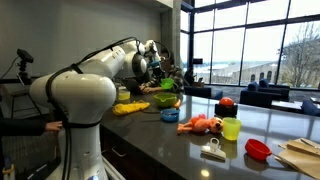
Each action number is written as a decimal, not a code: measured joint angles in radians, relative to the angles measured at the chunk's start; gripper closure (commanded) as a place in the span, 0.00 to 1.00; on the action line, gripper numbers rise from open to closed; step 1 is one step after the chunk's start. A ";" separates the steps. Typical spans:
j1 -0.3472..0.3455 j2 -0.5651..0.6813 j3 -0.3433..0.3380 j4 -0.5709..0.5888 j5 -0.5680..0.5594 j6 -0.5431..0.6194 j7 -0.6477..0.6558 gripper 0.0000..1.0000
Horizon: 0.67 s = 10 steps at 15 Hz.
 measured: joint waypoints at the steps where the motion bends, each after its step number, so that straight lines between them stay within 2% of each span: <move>1: 0.021 -0.008 -0.003 0.000 -0.012 -0.004 0.000 0.99; 10: 0.236 -0.023 -0.041 -0.010 -0.102 -0.024 0.008 0.99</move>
